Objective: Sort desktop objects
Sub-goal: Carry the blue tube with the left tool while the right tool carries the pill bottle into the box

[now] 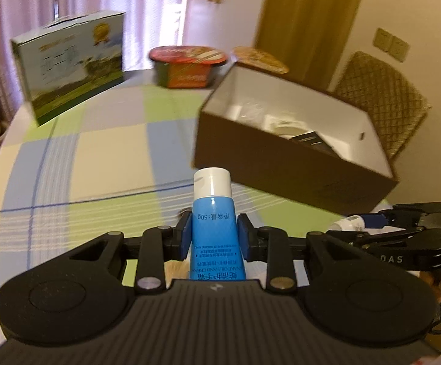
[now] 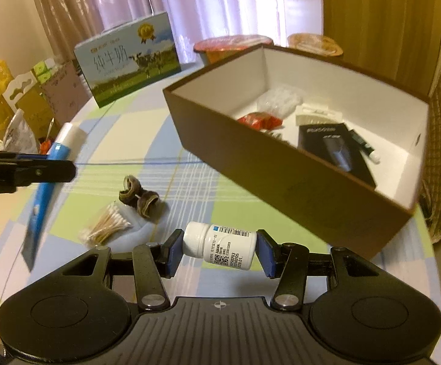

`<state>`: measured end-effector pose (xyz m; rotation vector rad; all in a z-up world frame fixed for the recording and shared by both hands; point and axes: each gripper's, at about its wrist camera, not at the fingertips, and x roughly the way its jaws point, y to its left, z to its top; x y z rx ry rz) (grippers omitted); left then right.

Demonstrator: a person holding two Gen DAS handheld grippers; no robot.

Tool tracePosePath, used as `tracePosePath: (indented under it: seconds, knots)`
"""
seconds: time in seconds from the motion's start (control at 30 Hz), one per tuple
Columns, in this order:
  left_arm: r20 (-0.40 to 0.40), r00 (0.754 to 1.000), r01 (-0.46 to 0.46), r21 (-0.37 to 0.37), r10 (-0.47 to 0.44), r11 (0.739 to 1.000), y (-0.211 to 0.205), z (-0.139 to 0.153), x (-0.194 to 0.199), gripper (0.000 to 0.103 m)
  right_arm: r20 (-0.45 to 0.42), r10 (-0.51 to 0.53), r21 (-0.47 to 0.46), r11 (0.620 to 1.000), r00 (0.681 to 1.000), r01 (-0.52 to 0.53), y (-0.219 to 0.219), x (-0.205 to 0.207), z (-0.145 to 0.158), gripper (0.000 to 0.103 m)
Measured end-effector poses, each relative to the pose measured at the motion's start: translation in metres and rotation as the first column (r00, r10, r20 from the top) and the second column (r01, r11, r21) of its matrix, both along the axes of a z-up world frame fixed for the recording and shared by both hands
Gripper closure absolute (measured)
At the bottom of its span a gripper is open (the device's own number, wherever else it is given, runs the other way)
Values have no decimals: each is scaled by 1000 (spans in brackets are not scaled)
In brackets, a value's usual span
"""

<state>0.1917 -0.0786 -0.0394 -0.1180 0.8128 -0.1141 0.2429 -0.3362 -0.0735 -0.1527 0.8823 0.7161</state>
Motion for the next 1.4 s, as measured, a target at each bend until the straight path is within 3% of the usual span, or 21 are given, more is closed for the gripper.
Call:
tracePosePath:
  seconds: [0.33, 0.7, 1.07, 1.4]
  knots:
    - [50, 994, 99, -43, -97, 994, -44, 17, 23, 77, 37, -13, 29, 1000, 999, 12, -35, 22, 32, 55]
    - [115, 984, 144, -69, -136, 987, -85, 37, 74, 77, 113, 2, 14, 1000, 994, -4, -59, 82, 54, 55]
    - [156, 983, 103, -40, -96, 994, -106, 50, 146, 77, 93, 8, 18, 1000, 996, -10, -62, 141, 49, 55]
    - [118, 993, 13, 31, -16, 999, -95, 30, 213, 77, 27, 22, 37, 999, 999, -23, -24, 173, 25, 55]
